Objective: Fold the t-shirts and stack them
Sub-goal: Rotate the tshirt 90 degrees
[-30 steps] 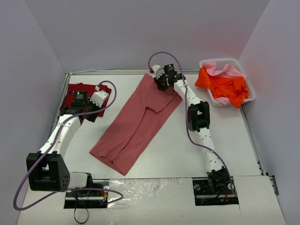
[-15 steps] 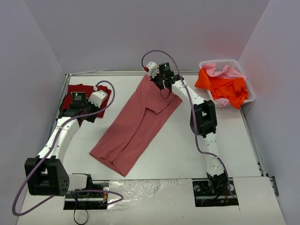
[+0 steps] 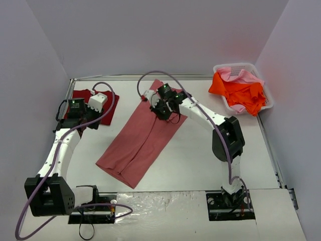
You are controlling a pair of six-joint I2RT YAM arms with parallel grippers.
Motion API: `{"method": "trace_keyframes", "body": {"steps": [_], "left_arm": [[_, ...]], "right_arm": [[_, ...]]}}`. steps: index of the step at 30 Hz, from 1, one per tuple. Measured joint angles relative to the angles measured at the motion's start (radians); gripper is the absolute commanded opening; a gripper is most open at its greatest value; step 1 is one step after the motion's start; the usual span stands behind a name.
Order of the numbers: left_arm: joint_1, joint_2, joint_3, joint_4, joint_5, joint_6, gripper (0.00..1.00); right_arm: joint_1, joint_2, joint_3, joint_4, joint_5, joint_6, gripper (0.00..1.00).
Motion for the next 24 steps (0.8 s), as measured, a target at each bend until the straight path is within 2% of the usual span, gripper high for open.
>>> {"method": "trace_keyframes", "body": {"steps": [4, 13, 24], "left_arm": [[0.036, -0.039, -0.002, 0.011, 0.026, -0.023, 0.27], [0.076, -0.05, -0.002, 0.016, 0.079, -0.041, 0.27], [0.089, -0.05, -0.002, 0.016, 0.108, -0.048, 0.29]], "right_arm": [[0.058, 0.045, -0.082, -0.079, -0.016, -0.001, 0.0], [0.146, 0.065, -0.107, -0.102, -0.017, -0.008, 0.0], [0.15, 0.115, -0.162, -0.101, -0.004, -0.014, 0.0]]}}
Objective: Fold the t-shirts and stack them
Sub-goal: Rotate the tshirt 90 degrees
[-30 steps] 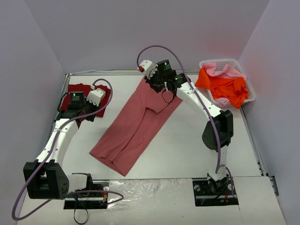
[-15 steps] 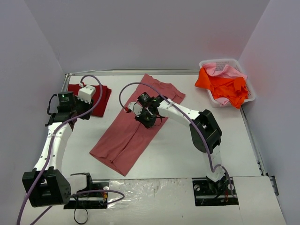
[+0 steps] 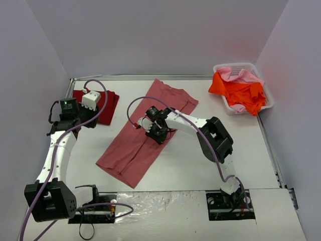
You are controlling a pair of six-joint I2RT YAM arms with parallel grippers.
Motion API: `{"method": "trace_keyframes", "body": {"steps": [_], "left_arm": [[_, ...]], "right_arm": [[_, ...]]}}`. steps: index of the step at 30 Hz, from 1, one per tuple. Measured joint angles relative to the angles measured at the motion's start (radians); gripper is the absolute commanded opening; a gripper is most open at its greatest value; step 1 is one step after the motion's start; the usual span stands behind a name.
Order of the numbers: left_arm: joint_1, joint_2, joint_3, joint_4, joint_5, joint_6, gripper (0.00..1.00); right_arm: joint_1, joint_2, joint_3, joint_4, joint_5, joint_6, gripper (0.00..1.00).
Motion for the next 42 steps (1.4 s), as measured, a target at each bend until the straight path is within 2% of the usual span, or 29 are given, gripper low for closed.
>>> {"method": "trace_keyframes", "body": {"steps": [8, 19, 21, 25, 29, 42], "left_arm": [[0.0, 0.0, 0.0, 0.0, 0.021, 0.0, 0.31], [0.0, 0.0, 0.0, -0.007, 0.052, -0.003, 0.34], [0.0, 0.0, 0.0, -0.008, 0.057, -0.003, 0.36], [0.0, 0.0, 0.0, -0.008, 0.066, -0.003, 0.47], [0.0, 0.0, 0.0, -0.008, 0.071, -0.005, 0.54], [-0.022, 0.011, 0.0, -0.016, 0.079, 0.002, 0.59]], "right_arm": [[-0.03, 0.004, 0.003, -0.001, 0.021, 0.005, 0.0], [-0.201, 0.058, 0.091, -0.01, 0.062, 0.001, 0.0], [-0.222, 0.073, 0.116, -0.013, 0.073, -0.002, 0.0], [-0.259, 0.107, 0.172, -0.024, 0.098, -0.01, 0.0], [-0.295, 0.129, 0.21, -0.028, 0.119, -0.019, 0.0], [-0.413, 0.244, 0.401, -0.042, 0.187, -0.021, 0.0]]}}
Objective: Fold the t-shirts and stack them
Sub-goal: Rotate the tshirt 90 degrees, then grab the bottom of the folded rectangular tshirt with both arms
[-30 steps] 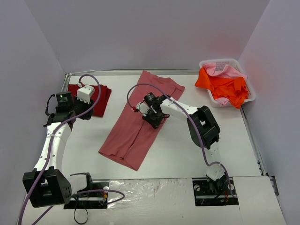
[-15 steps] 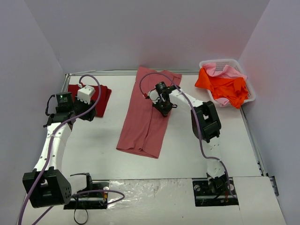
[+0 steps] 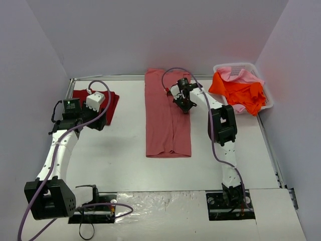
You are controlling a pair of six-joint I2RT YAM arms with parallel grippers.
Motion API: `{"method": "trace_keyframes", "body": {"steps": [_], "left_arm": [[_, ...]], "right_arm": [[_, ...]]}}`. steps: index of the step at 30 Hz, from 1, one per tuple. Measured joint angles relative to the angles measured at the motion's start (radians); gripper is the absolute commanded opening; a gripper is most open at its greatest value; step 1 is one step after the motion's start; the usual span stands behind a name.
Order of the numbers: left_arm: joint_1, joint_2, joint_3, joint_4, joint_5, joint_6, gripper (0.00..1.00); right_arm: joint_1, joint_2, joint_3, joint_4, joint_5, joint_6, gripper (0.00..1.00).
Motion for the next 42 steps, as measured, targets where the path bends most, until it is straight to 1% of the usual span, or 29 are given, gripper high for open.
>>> {"method": "trace_keyframes", "body": {"steps": [8, 12, 14, 15, 16, 17, 18, 19, 20, 22, 23, 24, 25, 27, 28, 30, 31, 32, 34, 38, 40, 41, 42], "left_arm": [[-0.044, 0.018, 0.0, -0.014, 0.0, 0.016, 0.61], [-0.049, 0.019, 0.0, -0.025, -0.001, 0.024, 0.63], [-0.056, 0.019, 0.0, -0.031, -0.007, 0.029, 0.65], [-0.062, 0.018, 0.0, -0.033, -0.01, 0.032, 0.66], [-0.069, 0.018, 0.0, -0.035, -0.013, 0.034, 0.68], [-0.082, 0.016, 0.0, -0.037, -0.02, 0.035, 0.72], [-0.097, 0.014, 0.0, -0.038, -0.028, 0.04, 0.75], [-0.115, 0.008, 0.0, -0.039, -0.038, 0.043, 0.78], [-0.132, 0.002, 0.0, -0.04, -0.046, 0.047, 0.8], [-0.161, -0.016, 0.003, -0.048, -0.054, 0.056, 0.82], [-0.171, -0.024, 0.007, -0.053, -0.056, 0.06, 0.82], [-0.181, -0.029, 0.014, -0.06, -0.058, 0.066, 0.83], [-0.196, -0.032, 0.025, -0.07, -0.065, 0.075, 0.83], [-0.238, -0.034, 0.053, -0.084, -0.097, 0.098, 0.83], [-0.284, -0.037, 0.062, -0.086, -0.139, 0.114, 0.84], [-0.412, -0.052, 0.063, -0.085, -0.231, 0.149, 0.85], [-0.482, -0.06, 0.058, -0.082, -0.272, 0.167, 0.85], [-0.55, -0.071, 0.047, -0.077, -0.303, 0.186, 0.85], [-0.666, -0.09, 0.018, -0.08, -0.357, 0.222, 0.86], [-0.761, -0.099, -0.035, -0.076, -0.468, 0.268, 0.87], [-0.788, -0.095, -0.056, -0.066, -0.492, 0.271, 0.88], [-0.798, -0.093, -0.066, -0.055, -0.499, 0.272, 0.88], [-0.818, -0.092, -0.082, -0.034, -0.508, 0.274, 0.88]], "right_arm": [[-0.011, 0.002, 0.0, 0.004, 0.006, -0.004, 0.0], [-0.011, -0.02, -0.035, 0.019, 0.006, -0.003, 0.0], [-0.011, -0.039, -0.06, 0.016, 0.005, -0.002, 0.01], [-0.011, -0.05, -0.071, 0.012, 0.004, -0.001, 0.06], [-0.011, -0.062, -0.079, 0.003, 0.003, 0.001, 0.16], [-0.011, -0.074, -0.081, -0.009, 0.003, 0.004, 0.28], [-0.011, -0.09, -0.082, -0.018, 0.003, 0.007, 0.32], [-0.012, -0.109, -0.082, -0.025, -0.001, 0.003, 0.38], [-0.013, -0.132, -0.082, -0.032, -0.005, 0.002, 0.6], [-0.017, -0.188, -0.082, -0.044, -0.019, 0.007, 0.88], [-0.019, -0.22, -0.083, -0.049, -0.027, 0.01, 0.92], [-0.024, -0.255, -0.087, -0.05, -0.042, 0.006, 0.93], [-0.027, -0.293, -0.097, -0.053, -0.061, 0.005, 0.87], [-0.032, -0.378, -0.143, -0.054, -0.106, 0.007, 0.8], [-0.035, -0.421, -0.176, -0.061, -0.128, 0.008, 0.72], [-0.04, -0.504, -0.263, -0.066, -0.164, 0.001, 0.68], [-0.041, -0.537, -0.31, -0.071, -0.174, -0.003, 0.63], [-0.042, -0.57, -0.362, -0.079, -0.182, -0.007, 0.57], [-0.047, -0.631, -0.494, -0.085, -0.195, -0.019, 0.35], [-0.072, -0.735, -0.69, -0.109, -0.229, -0.023, 0.37], [-0.111, -0.807, -0.747, -0.112, -0.256, -0.026, 0.41], [-0.131, -0.84, -0.759, -0.115, -0.268, -0.026, 0.47], [-0.156, -0.871, -0.762, -0.117, -0.283, -0.026, 0.49]]}}
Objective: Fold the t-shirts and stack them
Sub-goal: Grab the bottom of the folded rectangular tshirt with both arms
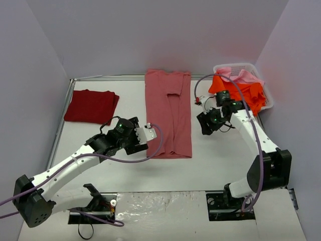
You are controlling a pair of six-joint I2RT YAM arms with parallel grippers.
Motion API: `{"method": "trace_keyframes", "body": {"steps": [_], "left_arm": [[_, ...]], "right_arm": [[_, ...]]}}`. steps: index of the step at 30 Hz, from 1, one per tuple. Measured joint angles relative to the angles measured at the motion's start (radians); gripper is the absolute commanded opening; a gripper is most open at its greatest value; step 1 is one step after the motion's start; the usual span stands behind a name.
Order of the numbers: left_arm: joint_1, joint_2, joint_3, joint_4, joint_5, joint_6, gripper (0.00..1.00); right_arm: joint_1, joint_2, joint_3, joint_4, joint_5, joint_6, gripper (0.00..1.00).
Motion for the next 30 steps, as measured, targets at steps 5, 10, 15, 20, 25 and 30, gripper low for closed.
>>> {"method": "trace_keyframes", "body": {"steps": [5, 10, 15, 20, 25, 30], "left_arm": [[-0.122, 0.058, -0.104, 0.108, -0.046, 0.017, 0.88], [-0.203, 0.185, -0.175, 0.212, -0.049, 0.022, 0.88], [-0.224, 0.27, -0.19, 0.331, -0.074, 0.023, 0.9], [-0.247, 0.296, -0.193, 0.382, -0.082, 0.023, 0.93], [-0.254, 0.306, -0.201, 0.41, -0.087, 0.023, 0.93], [-0.254, 0.354, -0.212, 0.424, -0.103, 0.027, 0.89]], "right_arm": [[-0.129, -0.11, 0.002, 0.029, -0.055, 0.008, 0.28], [-0.191, -0.108, -0.005, 0.037, -0.098, 0.015, 0.0], [-0.2, -0.088, -0.037, 0.038, -0.118, 0.014, 0.0], [-0.2, -0.018, -0.06, 0.038, -0.149, 0.004, 0.0], [-0.2, 0.044, -0.064, 0.038, -0.171, -0.005, 0.0], [-0.2, 0.057, -0.066, 0.038, -0.186, -0.008, 0.0]]}}
